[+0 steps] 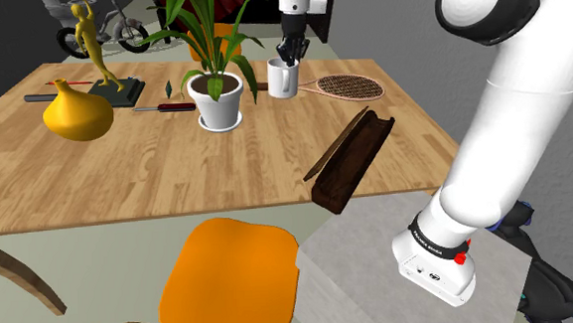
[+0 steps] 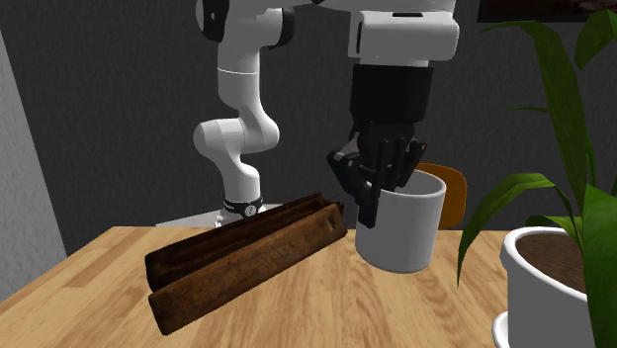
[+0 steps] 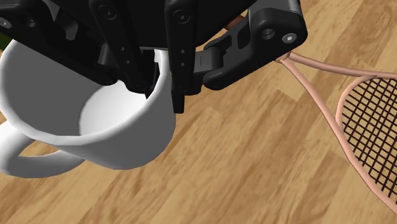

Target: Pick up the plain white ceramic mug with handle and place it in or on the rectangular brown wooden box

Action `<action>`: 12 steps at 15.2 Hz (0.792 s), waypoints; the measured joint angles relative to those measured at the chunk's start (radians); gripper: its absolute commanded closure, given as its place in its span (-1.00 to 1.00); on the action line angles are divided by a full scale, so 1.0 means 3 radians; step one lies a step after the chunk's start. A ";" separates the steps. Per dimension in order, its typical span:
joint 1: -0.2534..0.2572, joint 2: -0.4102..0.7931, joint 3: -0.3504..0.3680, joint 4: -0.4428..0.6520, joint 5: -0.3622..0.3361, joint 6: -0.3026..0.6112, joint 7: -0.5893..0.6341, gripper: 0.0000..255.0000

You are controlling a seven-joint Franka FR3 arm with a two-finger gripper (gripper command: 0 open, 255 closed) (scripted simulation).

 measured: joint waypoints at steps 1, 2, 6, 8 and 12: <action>0.0001 -0.0002 0.0001 0.0047 0.0000 -0.0049 0.0003 1.00; 0.0002 -0.0007 0.0001 0.0080 -0.0001 -0.0088 0.0006 1.00; 0.0001 -0.0079 -0.0001 0.0120 -0.0006 -0.0200 0.0005 1.00; -0.0011 -0.0296 -0.0015 -0.0152 -0.0022 -0.0145 -0.0021 1.00; -0.0046 -0.0855 -0.0053 -0.0823 -0.0071 -0.0031 -0.0087 1.00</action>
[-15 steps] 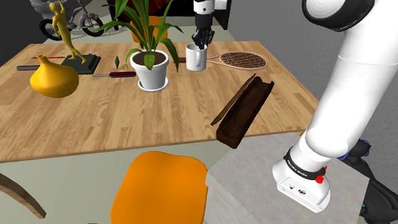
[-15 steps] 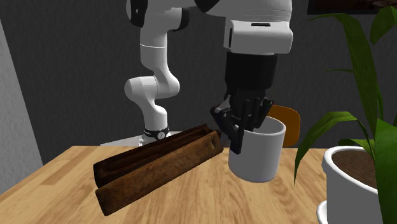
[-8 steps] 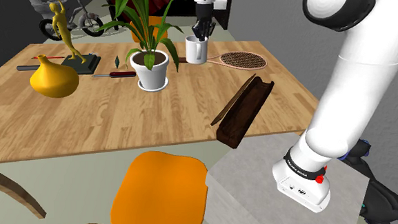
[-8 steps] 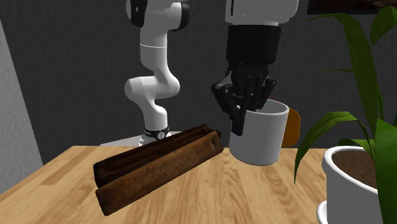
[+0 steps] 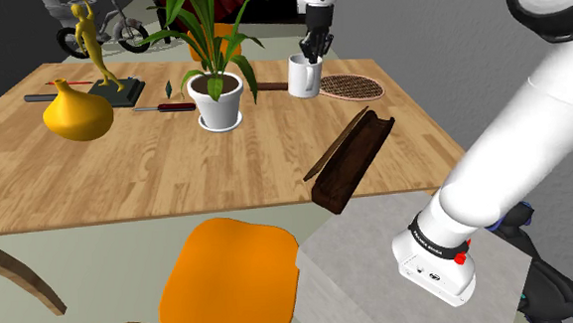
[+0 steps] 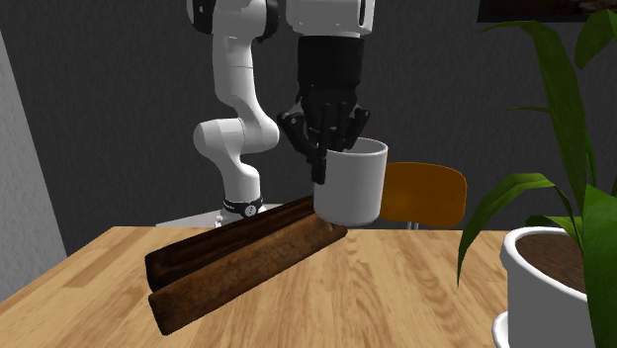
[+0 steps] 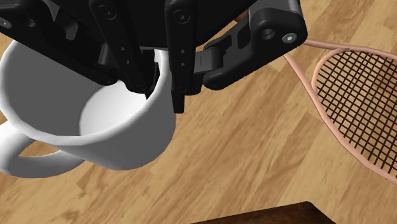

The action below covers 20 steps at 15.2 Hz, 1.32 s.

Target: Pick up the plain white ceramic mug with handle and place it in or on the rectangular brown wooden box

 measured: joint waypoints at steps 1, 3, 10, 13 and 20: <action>-0.0008 -0.0128 -0.0008 -0.0124 -0.0013 -0.0004 -0.0011 1.00; -0.0015 -0.0374 -0.0012 -0.0378 -0.0037 0.0005 -0.0016 1.00; -0.0116 -0.1295 -0.0093 -0.1208 -0.0162 -0.0080 -0.0141 1.00; -0.0172 -0.1667 -0.0137 -0.1508 -0.0230 -0.0150 -0.0206 1.00; -0.0245 -0.2098 -0.0195 -0.1964 -0.0318 -0.0124 -0.0277 1.00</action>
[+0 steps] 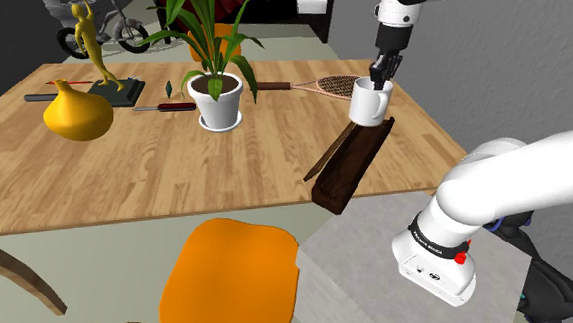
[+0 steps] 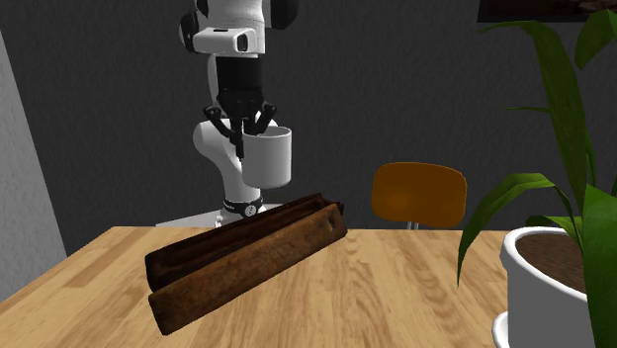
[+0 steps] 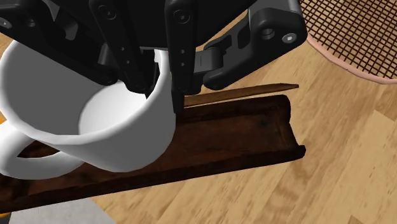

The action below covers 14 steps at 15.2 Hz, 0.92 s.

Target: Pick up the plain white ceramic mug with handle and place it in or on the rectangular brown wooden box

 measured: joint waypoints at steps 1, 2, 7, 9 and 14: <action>-0.0001 -0.0009 -0.0001 -0.0050 -0.0002 0.0040 0.0003 1.00; 0.0001 -0.0004 0.0001 -0.0092 0.0000 0.0087 0.0010 1.00; -0.0006 0.0013 -0.0019 -0.0296 -0.0017 0.0308 0.0008 1.00; -0.0007 0.0022 -0.0023 -0.0382 -0.0020 0.0402 0.0014 1.00; -0.0011 0.0076 -0.0042 -0.0536 -0.0033 0.0611 0.0013 1.00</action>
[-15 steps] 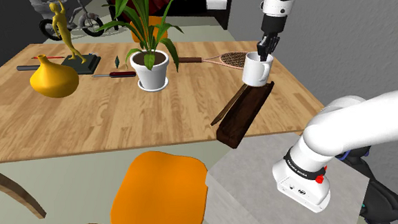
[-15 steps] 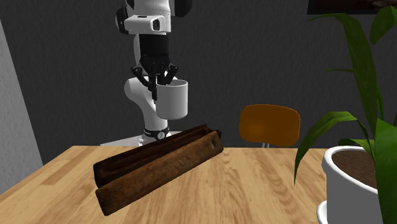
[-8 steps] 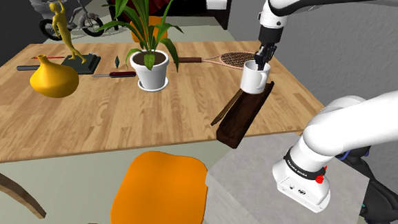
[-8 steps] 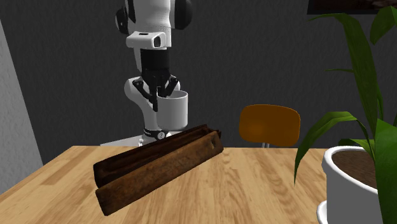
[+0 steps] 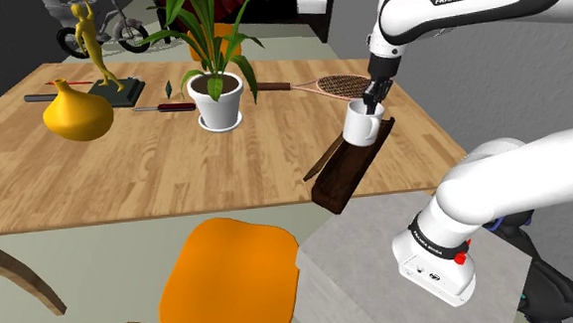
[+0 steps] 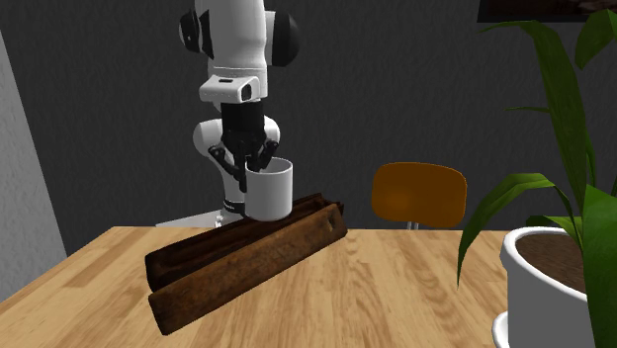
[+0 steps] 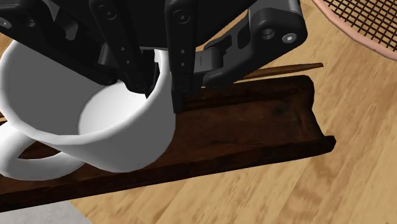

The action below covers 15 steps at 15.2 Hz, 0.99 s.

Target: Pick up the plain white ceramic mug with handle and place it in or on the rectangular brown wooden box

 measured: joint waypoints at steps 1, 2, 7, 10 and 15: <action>-0.0001 -0.0002 -0.0001 -0.0009 -0.0001 0.0008 0.0000 1.00; -0.0001 -0.0002 -0.0002 -0.0014 -0.0002 0.0013 -0.0001 1.00; -0.0002 0.0000 -0.0003 -0.0017 -0.0003 0.0019 -0.0002 -1.00; -0.0002 0.0000 -0.0003 -0.0017 -0.0003 0.0019 -0.0002 -1.00; 0.0001 -0.0010 0.0005 0.0194 0.0008 -0.0196 -0.0015 -1.00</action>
